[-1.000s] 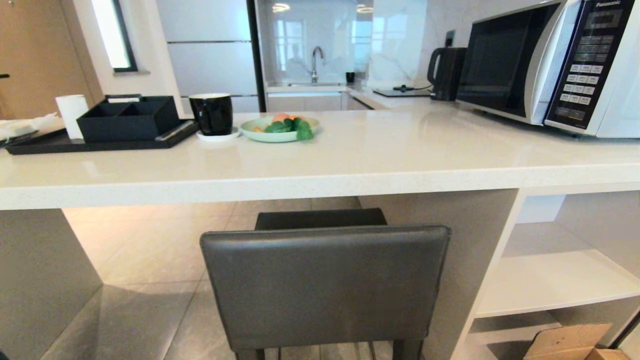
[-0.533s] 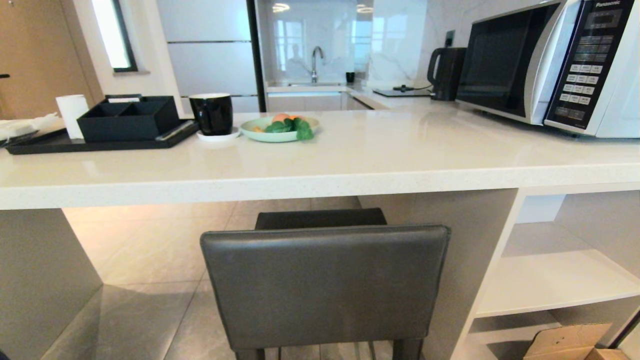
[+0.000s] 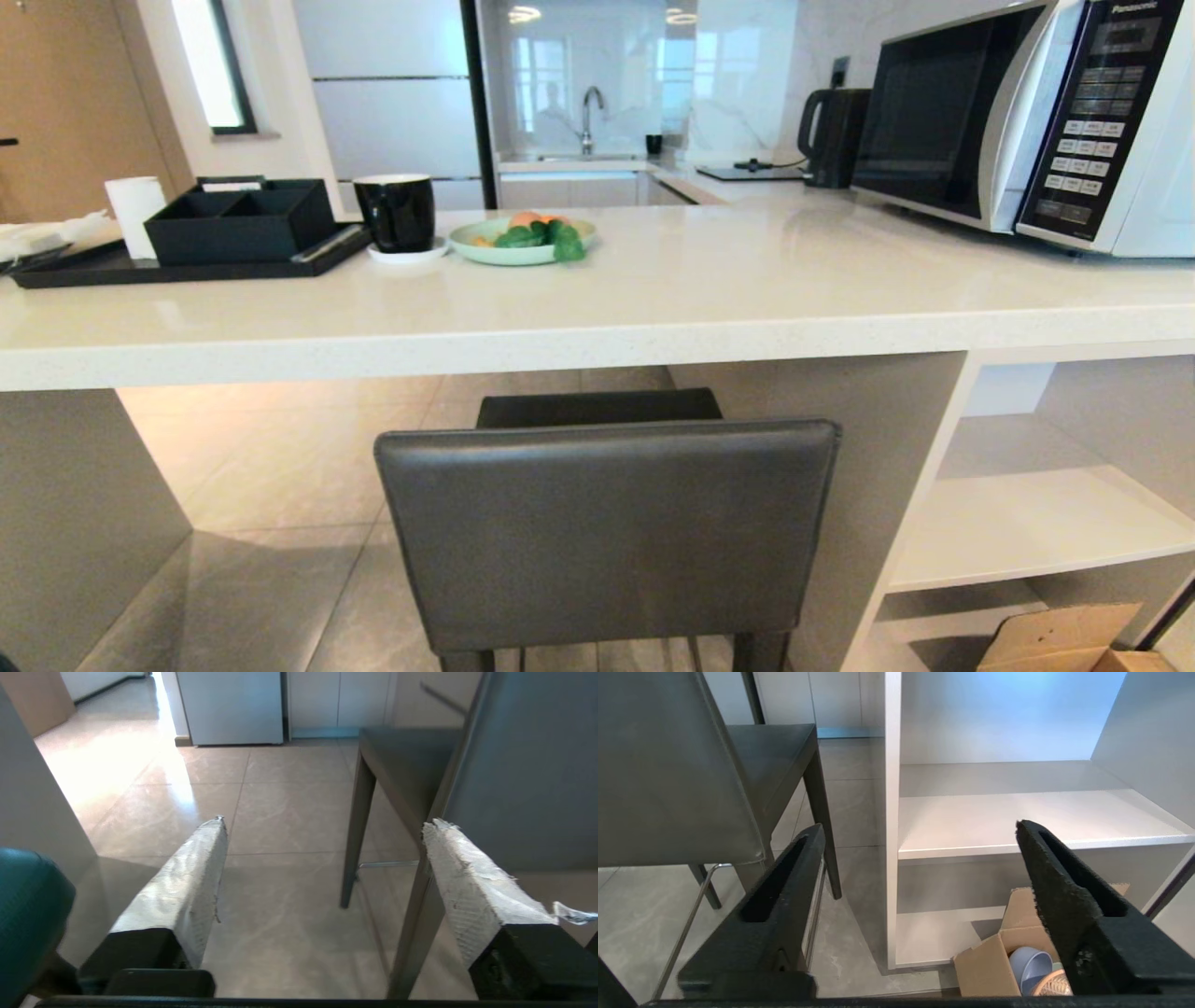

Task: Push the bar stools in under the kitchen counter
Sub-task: Pull the gray chair out from under the dining table

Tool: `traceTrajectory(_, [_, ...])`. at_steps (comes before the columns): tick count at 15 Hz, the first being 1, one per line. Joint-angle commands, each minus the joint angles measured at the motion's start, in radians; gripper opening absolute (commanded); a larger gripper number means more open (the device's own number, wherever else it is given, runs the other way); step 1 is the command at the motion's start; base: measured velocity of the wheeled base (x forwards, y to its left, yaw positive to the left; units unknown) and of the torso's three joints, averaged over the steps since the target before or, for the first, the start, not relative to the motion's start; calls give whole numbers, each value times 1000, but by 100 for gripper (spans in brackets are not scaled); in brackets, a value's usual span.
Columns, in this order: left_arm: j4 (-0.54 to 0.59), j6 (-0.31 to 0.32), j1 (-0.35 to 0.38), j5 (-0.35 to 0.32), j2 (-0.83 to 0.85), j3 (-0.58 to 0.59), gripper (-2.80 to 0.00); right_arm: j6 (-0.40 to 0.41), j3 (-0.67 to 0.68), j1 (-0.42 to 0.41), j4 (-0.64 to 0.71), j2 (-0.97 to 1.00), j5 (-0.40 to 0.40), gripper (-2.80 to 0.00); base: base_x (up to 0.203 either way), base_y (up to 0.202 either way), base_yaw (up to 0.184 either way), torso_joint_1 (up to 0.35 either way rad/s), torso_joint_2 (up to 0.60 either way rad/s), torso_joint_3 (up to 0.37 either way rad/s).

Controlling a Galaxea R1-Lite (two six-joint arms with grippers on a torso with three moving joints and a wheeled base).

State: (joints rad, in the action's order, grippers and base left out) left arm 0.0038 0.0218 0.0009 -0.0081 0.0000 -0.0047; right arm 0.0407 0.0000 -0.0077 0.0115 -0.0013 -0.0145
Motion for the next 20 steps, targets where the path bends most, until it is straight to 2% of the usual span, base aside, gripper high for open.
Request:
traceTrajectory(1, [3, 42, 1, -9, 0, -3, 0, 13, 0, 0, -2, 0, -10, 0, 0, 0, 0, 0, 0, 0])
traceTrajectory(4, [21, 42, 1, -21, -1, -23, 0, 40, -49, 0, -1, 3, -51, 0, 0, 0, 0, 0, 0, 0])
traceTrajectory(7, [34, -38, -5, -108, 137, -207, 0, 39, -161, 2, 7, 160, -123, 0, 0, 0, 0, 0, 0, 0])
traceTrajectory(8, [18, -72, -25, -137, 238, -252, 0, 35, -192, 4, -3, 233, -155, 0, 0, 0, 0, 0, 0, 0])
traceTrajectory(10, [-94, -117, -126, -188, 407, -281, 0, 25, -227, 7, -53, 371, -233, 0, 0, 0, 0, 0, 0, 0])
traceTrajectory(11, [-169, -131, -157, -245, 479, -272, 0, 22, -235, 8, -86, 437, -274, 0, 0, 0, 0, 0, 0, 0])
traceTrajectory(13, [-274, -149, -191, -412, 582, -240, 0, 19, -244, 9, -135, 547, -383, 0, 0, 0, 0, 0, 0, 0])
traceTrajectory(17, [-310, -155, -207, -688, 654, -208, 0, 18, -237, 19, -198, 699, -614, 0, 0, 0, 0, 0, 0, 0])
traceTrajectory(18, [-322, -155, -204, -727, 682, -199, 0, 18, -226, 30, -240, 734, -659, 0, 0, 0, 0, 0, 0, 0])
traceTrajectory(20, [-384, -155, -201, -748, 758, -167, 0, 18, -214, 62, -306, 819, -706, 0, 0, 0, 0, 0, 0, 0])
